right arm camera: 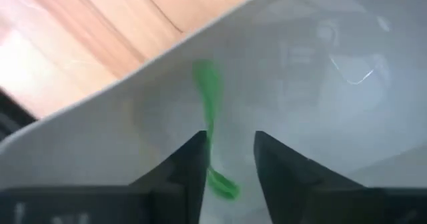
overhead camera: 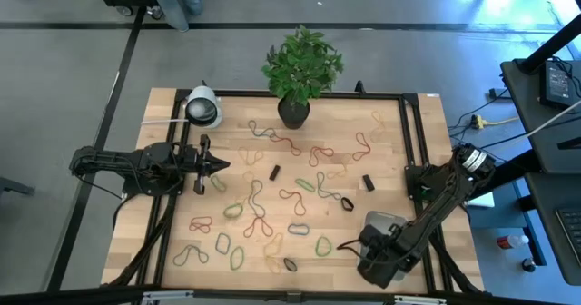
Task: Pick and place rubber bands into bin
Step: Put the green rubber band into the gray bin, then put the yellow rubber band into the gray bin, then put the red rubber band into the gray bin
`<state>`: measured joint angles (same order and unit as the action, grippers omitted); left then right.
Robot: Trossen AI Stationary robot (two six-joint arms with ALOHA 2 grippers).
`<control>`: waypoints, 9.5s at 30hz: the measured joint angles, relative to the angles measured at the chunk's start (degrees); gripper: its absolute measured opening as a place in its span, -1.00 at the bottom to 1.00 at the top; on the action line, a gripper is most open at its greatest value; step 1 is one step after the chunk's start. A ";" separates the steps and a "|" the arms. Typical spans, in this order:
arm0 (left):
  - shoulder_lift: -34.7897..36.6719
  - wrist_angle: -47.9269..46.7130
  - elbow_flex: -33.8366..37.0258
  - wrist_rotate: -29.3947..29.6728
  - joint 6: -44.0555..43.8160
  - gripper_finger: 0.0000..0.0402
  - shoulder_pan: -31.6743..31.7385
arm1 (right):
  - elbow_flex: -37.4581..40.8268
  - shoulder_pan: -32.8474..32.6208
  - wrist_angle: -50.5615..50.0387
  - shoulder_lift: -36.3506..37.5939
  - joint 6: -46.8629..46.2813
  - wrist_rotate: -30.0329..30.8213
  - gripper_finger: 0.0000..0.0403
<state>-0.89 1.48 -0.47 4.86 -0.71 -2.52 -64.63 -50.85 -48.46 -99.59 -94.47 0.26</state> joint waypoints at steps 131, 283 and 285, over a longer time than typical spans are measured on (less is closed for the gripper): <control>-78.16 -38.05 -56.96 12.68 -33.68 -0.16 6.39 | 33.18 43.11 23.96 62.74 76.66 14.67 -0.95; -137.36 -48.76 -133.96 -14.09 -2.61 -0.99 -1.16 | 33.14 43.27 15.38 68.42 70.73 24.49 -0.92; -136.98 -50.94 -133.95 -16.29 -0.92 -0.99 -0.75 | 33.14 43.93 15.91 64.85 68.42 27.44 -0.92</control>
<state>-137.87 -49.46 -134.42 -11.42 -1.63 -3.27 -31.48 -6.92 -32.54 -34.74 -26.06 27.70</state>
